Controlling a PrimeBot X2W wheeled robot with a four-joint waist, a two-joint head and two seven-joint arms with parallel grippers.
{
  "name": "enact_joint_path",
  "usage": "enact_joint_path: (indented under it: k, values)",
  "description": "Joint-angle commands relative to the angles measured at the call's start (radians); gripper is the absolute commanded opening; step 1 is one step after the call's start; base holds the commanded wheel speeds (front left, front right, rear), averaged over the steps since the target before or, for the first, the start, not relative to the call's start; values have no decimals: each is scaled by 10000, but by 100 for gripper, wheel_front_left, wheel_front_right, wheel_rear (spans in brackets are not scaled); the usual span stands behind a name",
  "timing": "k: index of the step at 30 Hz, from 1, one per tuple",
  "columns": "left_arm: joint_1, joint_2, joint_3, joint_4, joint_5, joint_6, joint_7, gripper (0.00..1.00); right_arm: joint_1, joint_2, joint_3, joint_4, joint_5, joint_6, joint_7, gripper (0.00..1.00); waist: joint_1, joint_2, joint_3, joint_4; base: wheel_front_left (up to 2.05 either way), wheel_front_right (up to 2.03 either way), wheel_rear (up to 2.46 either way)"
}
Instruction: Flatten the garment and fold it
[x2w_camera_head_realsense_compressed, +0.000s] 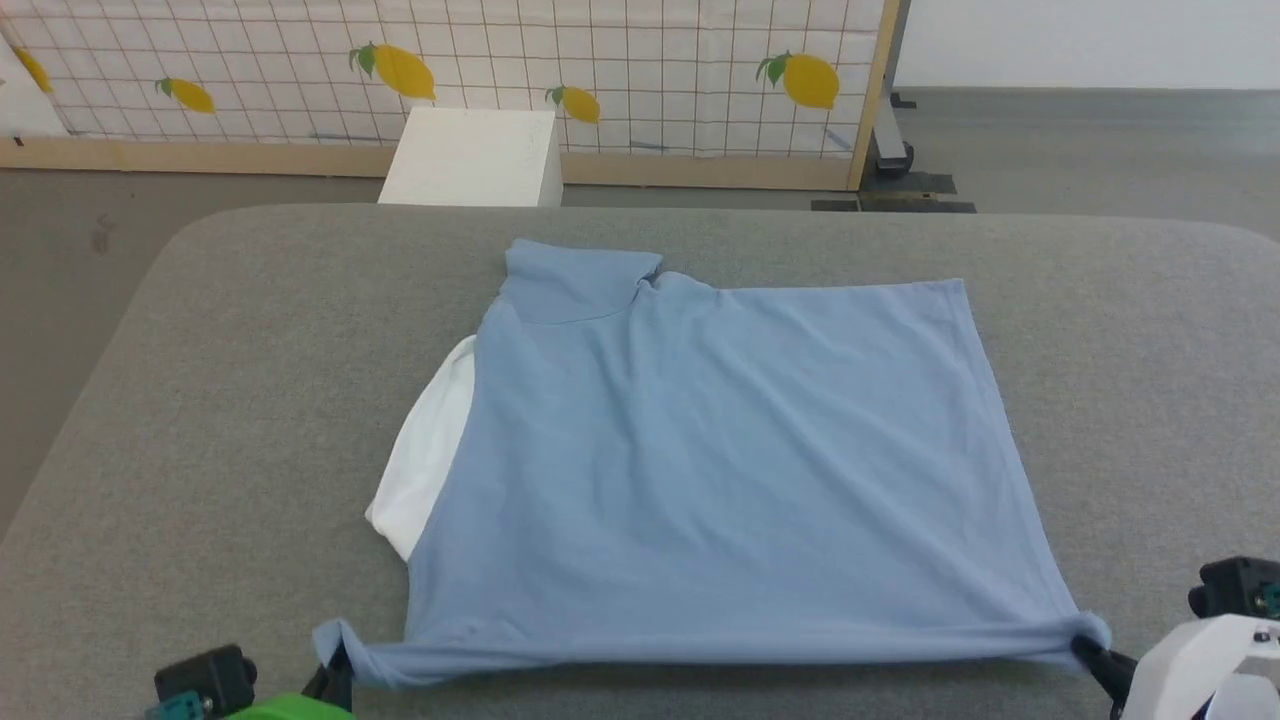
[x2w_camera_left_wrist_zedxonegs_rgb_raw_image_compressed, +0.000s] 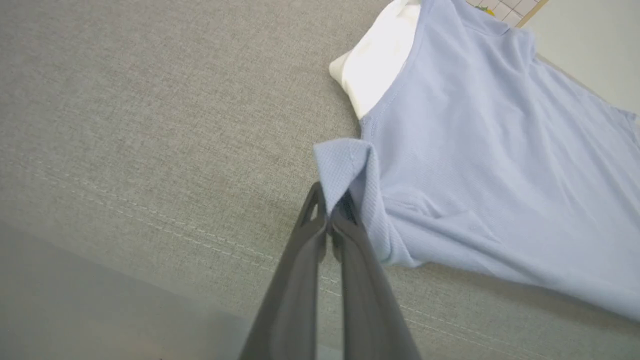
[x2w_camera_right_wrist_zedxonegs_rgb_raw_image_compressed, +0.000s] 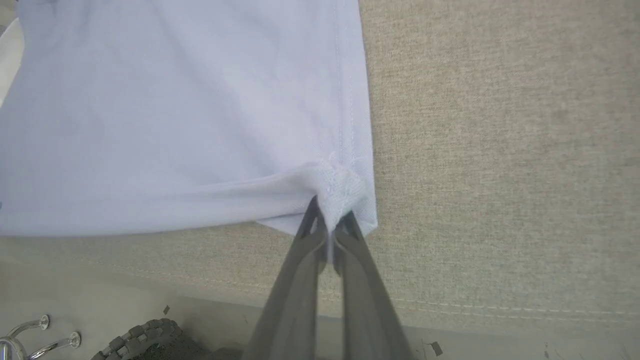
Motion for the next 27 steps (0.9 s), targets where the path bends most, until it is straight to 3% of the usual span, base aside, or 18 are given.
enact_joint_path:
  k: [1,11,27]
  values:
    - [-349,241,107,-138,91,9,-109,0,-206,-97,-153,-149,-156,-25,62,0,2,-1,126,-42,0,0,0]
    - [-3469,403,-366,350,504,-512,100,0,-2434,-206,-163,-393,-725,-25,756,0,2,-1,1584,-97,0,0,0]
    - [-7166,-49,-952,4018,850,-1393,-563,0,-5399,-519,1026,1162,-1680,-25,1398,0,2,-1,3831,7,0,0,0]
